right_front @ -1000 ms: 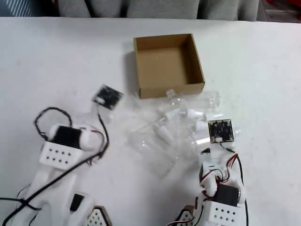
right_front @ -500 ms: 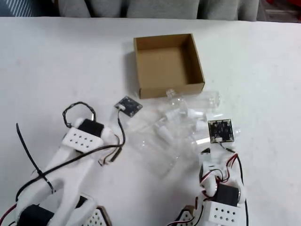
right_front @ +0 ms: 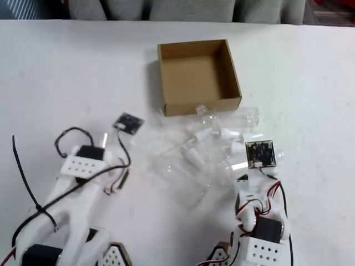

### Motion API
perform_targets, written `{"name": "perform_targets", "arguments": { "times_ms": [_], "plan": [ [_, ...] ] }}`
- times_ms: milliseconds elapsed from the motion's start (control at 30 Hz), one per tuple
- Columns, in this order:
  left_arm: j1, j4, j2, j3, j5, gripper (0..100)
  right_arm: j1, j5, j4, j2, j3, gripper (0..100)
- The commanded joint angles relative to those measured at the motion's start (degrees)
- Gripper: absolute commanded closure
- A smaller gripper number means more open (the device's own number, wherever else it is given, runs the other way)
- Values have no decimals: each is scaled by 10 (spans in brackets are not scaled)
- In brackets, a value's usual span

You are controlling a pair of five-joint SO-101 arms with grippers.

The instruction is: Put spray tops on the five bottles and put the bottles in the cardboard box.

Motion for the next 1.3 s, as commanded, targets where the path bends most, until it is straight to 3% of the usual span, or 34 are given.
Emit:
{"name": "perform_targets", "arguments": {
  "times_ms": [0,233,433,700,867,1267],
  "plan": [
    [-51,-14,-11,-2,-4,980,1,8,4,-2,4,981],
    [-128,-80,-11,21,0,980,1,8,4,-2,4,981],
    [-140,-94,-11,20,1,980,1,8,4,-2,4,981],
    [-192,-95,-10,7,2,980,4,8,4,0,4,981],
    [-220,-95,-10,6,62,980,4,8,5,0,4,981],
    [-269,-91,-15,-9,64,980,4,8,5,0,4,981]
  ]
}}
